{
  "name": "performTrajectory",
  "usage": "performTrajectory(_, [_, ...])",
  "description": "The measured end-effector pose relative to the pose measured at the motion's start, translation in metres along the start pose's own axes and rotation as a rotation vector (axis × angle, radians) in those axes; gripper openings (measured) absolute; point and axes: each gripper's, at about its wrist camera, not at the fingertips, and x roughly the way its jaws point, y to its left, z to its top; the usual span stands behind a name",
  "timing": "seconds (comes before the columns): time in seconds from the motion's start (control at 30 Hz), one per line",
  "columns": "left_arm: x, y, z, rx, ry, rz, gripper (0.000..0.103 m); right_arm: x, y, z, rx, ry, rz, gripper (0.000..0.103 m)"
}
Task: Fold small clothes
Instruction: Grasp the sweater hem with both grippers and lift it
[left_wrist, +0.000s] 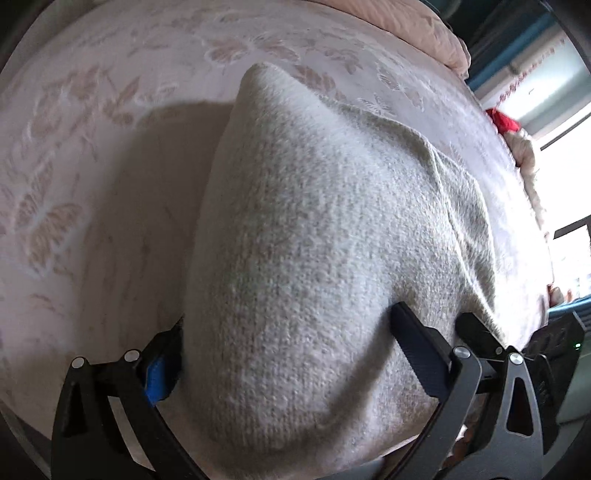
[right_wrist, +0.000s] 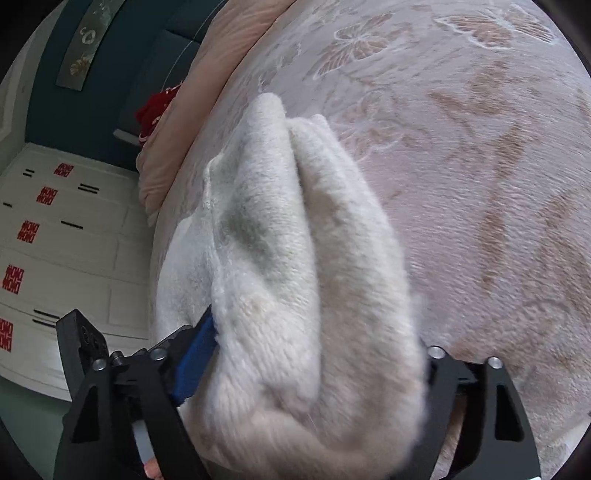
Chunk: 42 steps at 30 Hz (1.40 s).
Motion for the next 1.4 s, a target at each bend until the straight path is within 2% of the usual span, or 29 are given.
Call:
performTrajectory(0.1, [-0.004, -0.005, 0.000, 0.021, -0.008, 0.026, 0.098, -0.010, 0.000, 0.000, -0.014, -0.041, -0.041, 0.078])
performTrajectory(0.2, [-0.008, -0.003, -0.003, 0.043, -0.020, 0.046, 0.098, -0.027, 0.014, -0.007, -0.086, -0.089, -0.093, 0.078])
performTrajectory(0.23, [-0.009, -0.005, -0.003, 0.054, -0.027, 0.055, 0.098, -0.029, 0.022, -0.009, -0.118, -0.096, -0.118, 0.074])
performTrajectory(0.27, [-0.011, -0.007, -0.004, 0.064, -0.033, 0.064, 0.098, -0.032, 0.027, -0.011, -0.148, -0.099, -0.144, 0.064])
performTrajectory(0.37, [-0.023, -0.013, -0.006, 0.100, -0.065, 0.078, 0.098, -0.037, 0.048, -0.022, -0.289, -0.136, -0.272, 0.041])
performTrajectory(0.47, [-0.040, -0.010, -0.010, 0.116, -0.101, 0.086, 0.098, -0.037, 0.067, -0.025, -0.376, -0.157, -0.358, 0.028])
performTrajectory(0.53, [-0.054, -0.001, -0.013, 0.109, -0.121, 0.095, 0.098, -0.045, 0.083, -0.027, -0.420, -0.191, -0.358, 0.026])
performTrajectory(0.57, [-0.061, 0.005, -0.016, 0.100, -0.133, 0.091, 0.098, -0.054, 0.094, -0.028, -0.434, -0.216, -0.314, 0.025])
performTrajectory(0.6, [-0.068, 0.010, -0.018, 0.090, -0.144, 0.084, 0.098, -0.069, 0.108, -0.028, -0.437, -0.242, -0.226, 0.025])
performTrajectory(0.67, [-0.077, 0.020, -0.020, 0.075, -0.162, 0.074, 0.098, -0.078, 0.116, -0.028, -0.450, -0.252, -0.177, 0.025])
performTrajectory(0.7, [-0.079, 0.024, -0.020, 0.068, -0.166, 0.076, 0.098, -0.073, 0.111, -0.027, -0.458, -0.244, -0.197, 0.026])
performTrajectory(0.73, [-0.077, 0.025, -0.020, 0.067, -0.161, 0.081, 0.098, -0.058, 0.091, -0.025, -0.441, -0.202, -0.273, 0.027])
performTrajectory(0.8, [-0.064, 0.028, -0.019, 0.055, -0.127, 0.085, 0.098, -0.024, 0.053, -0.020, -0.371, -0.077, -0.375, 0.033])
performTrajectory(0.83, [-0.059, 0.030, -0.021, 0.049, -0.111, 0.073, 0.098, -0.024, 0.033, -0.022, -0.310, -0.088, -0.331, 0.040])
performTrajectory(0.9, [-0.045, 0.035, -0.023, 0.021, -0.074, 0.040, 0.098, -0.037, 0.028, -0.021, -0.253, -0.122, -0.251, 0.050])
performTrajectory(0.97, [-0.034, 0.037, -0.023, -0.016, -0.059, -0.004, 0.098, -0.039, 0.028, -0.019, -0.241, -0.125, -0.253, 0.065])
performTrajectory(1.03, [-0.021, 0.038, -0.019, -0.058, -0.040, -0.065, 0.098, -0.029, 0.022, -0.015, -0.230, -0.086, -0.226, 0.067])
performTrajectory(1.1, [-0.010, 0.033, -0.016, -0.075, -0.016, -0.098, 0.098, -0.019, 0.007, -0.011, -0.124, -0.044, -0.121, 0.067])
performTrajectory(1.13, [-0.005, 0.033, -0.015, -0.082, 0.000, -0.104, 0.098, -0.013, -0.004, -0.010, -0.038, -0.023, -0.033, 0.068])
performTrajectory(1.2, [0.005, 0.033, -0.012, -0.107, 0.033, -0.157, 0.098, -0.009, -0.016, -0.008, 0.039, -0.042, 0.036, 0.063])
performTrajectory(1.23, [0.009, 0.034, -0.011, -0.125, 0.049, -0.181, 0.094, -0.008, -0.016, -0.010, 0.049, -0.046, 0.043, 0.055])
performTrajectory(1.27, [0.010, 0.034, -0.011, -0.136, 0.057, -0.203, 0.087, -0.009, -0.016, -0.010, 0.068, -0.047, 0.052, 0.047])
performTrajectory(1.3, [0.007, 0.033, -0.010, -0.148, 0.056, -0.217, 0.080, -0.010, -0.015, -0.010, 0.077, -0.049, 0.062, 0.043])
performTrajectory(1.33, [0.003, 0.032, -0.008, -0.144, 0.043, -0.210, 0.067, -0.014, -0.012, -0.009, 0.081, -0.056, 0.067, 0.038])
performTrajectory(1.4, [-0.014, 0.021, -0.008, -0.089, 0.015, -0.210, 0.053, -0.025, -0.001, -0.007, 0.060, -0.078, 0.075, 0.035])
